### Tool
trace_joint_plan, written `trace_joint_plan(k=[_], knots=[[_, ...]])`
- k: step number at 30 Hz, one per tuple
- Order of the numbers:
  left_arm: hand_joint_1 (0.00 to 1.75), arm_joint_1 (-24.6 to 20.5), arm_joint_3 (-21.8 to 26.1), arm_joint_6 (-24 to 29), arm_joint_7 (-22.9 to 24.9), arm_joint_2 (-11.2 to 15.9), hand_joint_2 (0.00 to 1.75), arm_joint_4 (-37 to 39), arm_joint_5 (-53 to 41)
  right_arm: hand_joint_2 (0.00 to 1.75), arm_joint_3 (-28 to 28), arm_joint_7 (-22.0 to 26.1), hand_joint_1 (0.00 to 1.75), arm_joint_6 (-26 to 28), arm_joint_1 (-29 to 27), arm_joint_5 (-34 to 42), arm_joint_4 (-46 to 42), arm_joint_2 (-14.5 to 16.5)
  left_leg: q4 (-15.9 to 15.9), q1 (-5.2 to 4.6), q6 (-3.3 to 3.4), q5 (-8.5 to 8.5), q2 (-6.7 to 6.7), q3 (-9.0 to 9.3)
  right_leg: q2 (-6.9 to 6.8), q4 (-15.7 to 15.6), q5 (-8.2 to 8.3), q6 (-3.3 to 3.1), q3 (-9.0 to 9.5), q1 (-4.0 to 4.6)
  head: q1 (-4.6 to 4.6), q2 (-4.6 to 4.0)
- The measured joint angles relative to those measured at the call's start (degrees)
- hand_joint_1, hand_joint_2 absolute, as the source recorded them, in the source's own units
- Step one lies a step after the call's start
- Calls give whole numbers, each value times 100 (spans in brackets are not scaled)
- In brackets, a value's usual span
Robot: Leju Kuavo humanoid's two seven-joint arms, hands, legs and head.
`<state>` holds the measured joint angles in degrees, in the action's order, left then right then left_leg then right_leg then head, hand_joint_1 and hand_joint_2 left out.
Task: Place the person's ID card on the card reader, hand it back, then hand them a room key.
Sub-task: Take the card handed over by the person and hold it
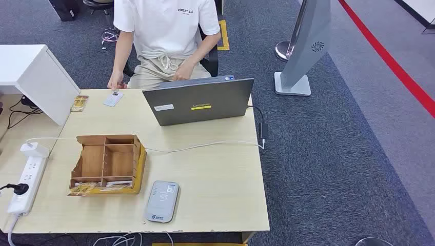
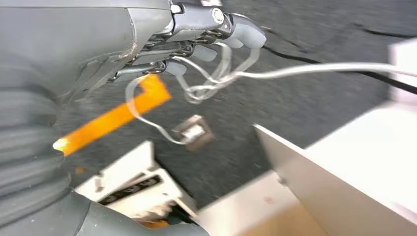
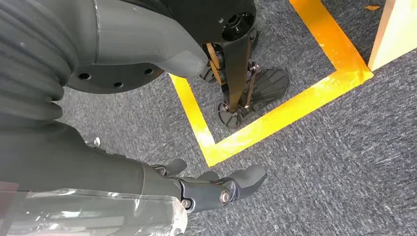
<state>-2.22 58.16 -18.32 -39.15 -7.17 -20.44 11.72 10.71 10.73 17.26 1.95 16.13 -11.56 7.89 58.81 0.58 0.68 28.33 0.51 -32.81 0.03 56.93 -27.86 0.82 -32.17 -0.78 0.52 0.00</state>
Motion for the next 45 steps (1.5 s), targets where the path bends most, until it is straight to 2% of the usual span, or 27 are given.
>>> trace_joint_plan(k=[7,11,14,16,18,20,22,26,30,32,33,35,37,39,41,43,45], knots=[[0,88,438,-283,278,-392,175,-1307,-232,175,129,13,0,16,0,-78,0,38,0,-1,0,0,0,0,0,0,0,0,1,0,1,0],[0,119,585,-299,282,-535,175,-1704,-274,175,174,13,0,17,2,-95,0,54,0,0,0,0,-1,-1,-1,-1,0,0,1,0,0,0],[0,134,700,-535,204,-668,175,-2038,-394,175,224,15,0,21,1,-139,0,57,0,1,0,0,0,-1,-1,0,0,0,0,1,1,0],[0,168,766,-816,206,-811,175,-2499,-395,175,256,15,0,23,2,-181,0,58,0,1,0,0,0,-1,-1,0,0,0,1,1,1,0],[0,309,668,-750,186,-940,175,-3151,-86,175,285,14,0,27,5,-236,-1,62,0,4,-3,2,8,3,8,1,1,-1,1,4,2,0],[0,611,238,-104,81,-1039,175,-4018,404,175,324,3,0,36,3,-309,-2,65,2,8,-9,6,20,8,20,1,2,-3,-2,8,1,0],[0,960,-507,746,-42,-1088,175,-5061,548,175,366,-25,0,44,-1,-393,-1,66,4,7,-8,2,1,4,-1,-1,-1,-4,-5,7,-8,0],[0,1263,-1981,1983,-117,-1113,175,-7009,-599,175,393,-104,0,16,55,-619,-2,77,6,11,-4,-6,-47,-10,-55,-1,-8,-13,4,10,0,0],[0,1268,-2887,2584,-130,-1088,175,-8279,-1433,175,393,-163,0,9,83,-739,-2,93,6,6,-6,-8,-29,2,-36,2,0,-15,14,7,-6,0],[0,1255,-3219,3079,-129,-1028,175,-8707,-1798,175,393,-194,0,-12,82,-804,-2,96,7,6,-7,-9,-21,6,-26,2,2,-16,11,7,-8,0],[0,1228,-3426,3498,-129,-969,175,-8894,-2107,175,393,-219,0,-29,83,-851,-2,96,7,6,-7,-9,-21,6,-26,1,2,-16,10,8,-9,0],[0,1093,-3887,4382,-114,-820,175,-9112,-2914,175,393,-284,0,-65,96,-951,-2,97,8,6,-7,-9,-27,6,-35,1,2,-15,12,7,-5,0],[0,800,-4288,5039,68,-661,175,-9148,-4015,175,387,-355,0,-101,118,-1068,-1,98,8,6,-8,-11,-32,5,-40,1,2,-15,14,8,-4,0],[0,335,-4547,5475,600,-475,175,-9006,-5419,175,370,-425,0,-158,139,-1201,-1,98,8,7,-13,-16,-33,6,-40,3,4,-17,15,8,-4,0],[0,-266,-4666,5671,1452,-187,175,-8587,-6977,175,334,-483,0,-248,154,-1352,-1,98,8,7,-22,-25,-34,7,-39,7,9,-24,12,8,-2,0],[0,-945,-4684,5580,2369,219,175,-7872,-8297,175,275,-530,0,-348,172,-1494,0,98,7,7,-30,-37,-32,7,-38,14,19,-37,5,8,-1,0],[0,-1677,-4684,5377,3083,731,175,-6882,-9129,175,212,-585,0,-434,199,-1605,0,98,6,10,-43,-48,-23,4,-27,26,28,-49,-7,8,-3,0]])
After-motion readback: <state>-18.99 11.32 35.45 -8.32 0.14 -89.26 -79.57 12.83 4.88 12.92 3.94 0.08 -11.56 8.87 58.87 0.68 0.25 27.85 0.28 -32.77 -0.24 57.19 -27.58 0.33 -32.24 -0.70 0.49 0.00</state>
